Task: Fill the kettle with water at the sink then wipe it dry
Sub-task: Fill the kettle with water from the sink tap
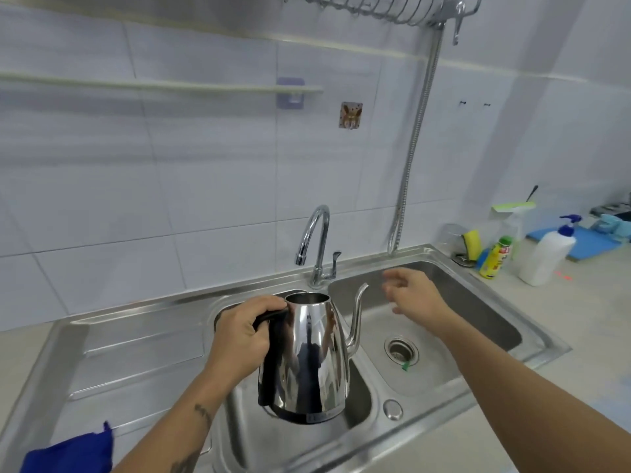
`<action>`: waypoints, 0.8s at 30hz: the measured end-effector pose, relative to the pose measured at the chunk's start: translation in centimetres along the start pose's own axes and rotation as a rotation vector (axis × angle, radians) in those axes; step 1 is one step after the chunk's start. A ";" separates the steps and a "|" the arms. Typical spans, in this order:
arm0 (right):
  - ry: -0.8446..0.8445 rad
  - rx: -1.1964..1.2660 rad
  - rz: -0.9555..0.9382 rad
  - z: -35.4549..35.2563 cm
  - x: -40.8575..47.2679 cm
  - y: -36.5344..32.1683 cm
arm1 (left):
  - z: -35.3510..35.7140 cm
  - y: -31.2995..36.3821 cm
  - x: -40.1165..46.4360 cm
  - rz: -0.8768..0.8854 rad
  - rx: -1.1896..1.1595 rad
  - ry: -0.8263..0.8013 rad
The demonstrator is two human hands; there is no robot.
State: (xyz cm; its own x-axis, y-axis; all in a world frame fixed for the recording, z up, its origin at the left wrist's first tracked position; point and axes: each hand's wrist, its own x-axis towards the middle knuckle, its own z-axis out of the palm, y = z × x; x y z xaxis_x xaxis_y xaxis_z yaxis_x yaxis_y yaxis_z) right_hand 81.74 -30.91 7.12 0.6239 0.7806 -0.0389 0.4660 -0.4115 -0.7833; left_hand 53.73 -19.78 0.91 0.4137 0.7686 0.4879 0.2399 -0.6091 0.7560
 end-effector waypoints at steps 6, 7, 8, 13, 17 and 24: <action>-0.186 -0.129 -0.077 2.3 8.4 -1.9 | 3.0 -1.7 2.0 -0.123 0.070 0.039; -0.219 -0.161 -0.095 2.7 9.8 -1.9 | 3.5 -1.7 2.2 -0.161 0.075 0.053; -0.250 -0.204 -0.116 3.1 11.1 -2.0 | 4.1 -1.6 2.3 -0.199 0.087 0.068; -0.377 -0.400 -0.204 4.2 17.3 -1.6 | 6.6 -0.2 3.0 -0.306 0.187 0.133; -0.484 -0.509 -0.284 5.2 21.6 0.0 | 8.0 0.2 3.3 -0.374 0.260 0.184; -0.445 -0.450 -0.377 6.5 23.6 1.8 | 8.3 -0.4 2.9 -0.421 0.336 0.260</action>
State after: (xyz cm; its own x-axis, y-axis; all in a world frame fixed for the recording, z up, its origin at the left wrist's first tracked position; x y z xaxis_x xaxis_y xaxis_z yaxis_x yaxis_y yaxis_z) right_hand 93.25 -10.19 0.79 0.1010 0.9850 -0.1399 0.8705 -0.1556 -0.4668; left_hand 62.14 -18.89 -1.63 0.0046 0.9541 0.2995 0.6187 -0.2380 0.7487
